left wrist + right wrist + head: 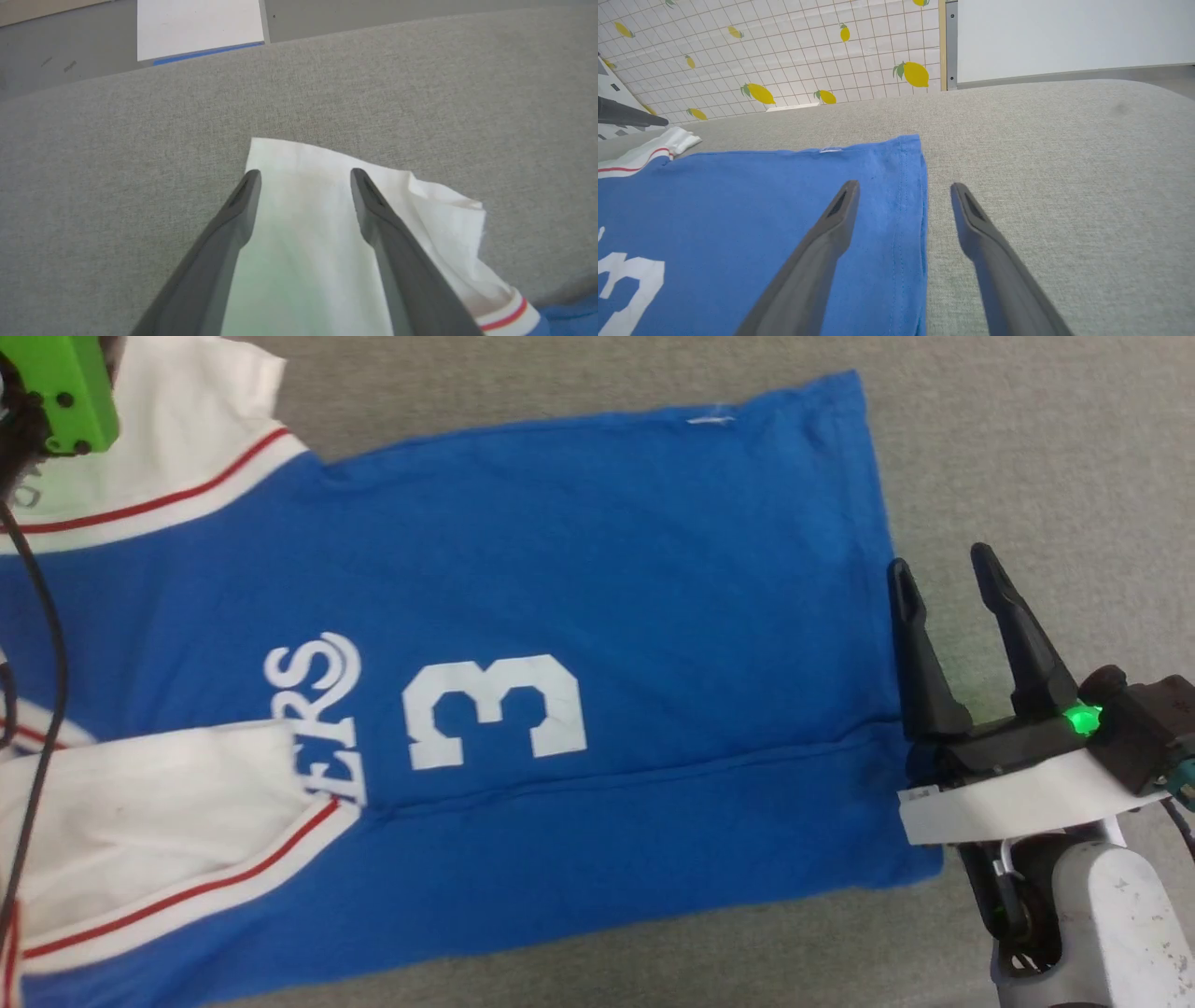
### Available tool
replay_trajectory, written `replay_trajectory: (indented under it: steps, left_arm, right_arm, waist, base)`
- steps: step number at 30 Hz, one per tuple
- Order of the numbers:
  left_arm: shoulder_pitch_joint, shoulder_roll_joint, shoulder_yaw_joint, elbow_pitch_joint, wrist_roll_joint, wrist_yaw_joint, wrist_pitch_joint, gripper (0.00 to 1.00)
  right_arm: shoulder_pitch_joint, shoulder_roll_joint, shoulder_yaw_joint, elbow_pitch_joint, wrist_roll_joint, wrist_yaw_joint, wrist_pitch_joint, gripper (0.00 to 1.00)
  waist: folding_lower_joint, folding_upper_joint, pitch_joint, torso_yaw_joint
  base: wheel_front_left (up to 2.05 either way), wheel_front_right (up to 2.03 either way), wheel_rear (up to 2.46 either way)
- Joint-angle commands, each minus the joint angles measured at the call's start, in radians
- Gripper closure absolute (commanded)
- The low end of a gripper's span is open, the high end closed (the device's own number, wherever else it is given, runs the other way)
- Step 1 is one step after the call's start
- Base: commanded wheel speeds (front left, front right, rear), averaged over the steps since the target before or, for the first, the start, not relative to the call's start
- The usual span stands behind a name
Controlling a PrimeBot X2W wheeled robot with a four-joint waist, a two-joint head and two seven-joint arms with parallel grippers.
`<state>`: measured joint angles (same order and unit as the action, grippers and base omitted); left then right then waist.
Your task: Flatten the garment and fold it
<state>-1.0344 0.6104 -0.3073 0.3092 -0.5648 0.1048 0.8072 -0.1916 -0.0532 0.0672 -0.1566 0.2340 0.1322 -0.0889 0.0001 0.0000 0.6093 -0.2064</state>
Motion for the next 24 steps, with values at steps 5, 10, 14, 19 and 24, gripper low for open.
replay_trajectory:
  steps: [5,10,14,19,24]
  left_arm:
    - [0.019,0.048,0.002,-0.021,0.032,0.088,0.094,0.00]
    - [0.059,0.068,0.009,-0.064,0.027,0.129,0.147,1.00]
    - [0.076,0.074,0.015,-0.095,0.022,0.135,0.140,1.00]
    - [0.074,0.066,0.020,-0.114,0.008,0.130,0.125,1.00]
    - [0.063,0.054,0.017,-0.120,-0.002,0.122,0.115,1.00]
  right_arm:
    - [-0.029,0.002,0.010,0.009,0.012,-0.002,-0.019,0.00]
    - [-0.045,0.003,0.015,0.008,0.009,-0.002,-0.013,0.00]
    - [-0.102,-0.009,0.020,0.003,-0.010,-0.002,0.005,0.00]
    - [-0.246,-0.034,0.034,0.025,-0.028,-0.002,0.080,0.00]
    - [-0.437,-0.047,0.048,0.126,-0.022,-0.002,0.285,0.00]
  waist:
    - [-0.0001,0.0000,0.057,-0.059]
    - [-0.0001,0.0000,0.064,-0.061]
    - [-0.0001,0.0000,0.067,-0.057]
    - [-0.0001,0.0000,0.070,-0.047]
    - [-0.0001,0.0000,0.074,-0.032]
  base:
    - [0.00,0.00,0.00]
    - [0.00,0.00,0.00]
    - [0.00,0.00,0.00]
    - [0.00,0.00,0.00]
    - [0.00,0.00,0.00]
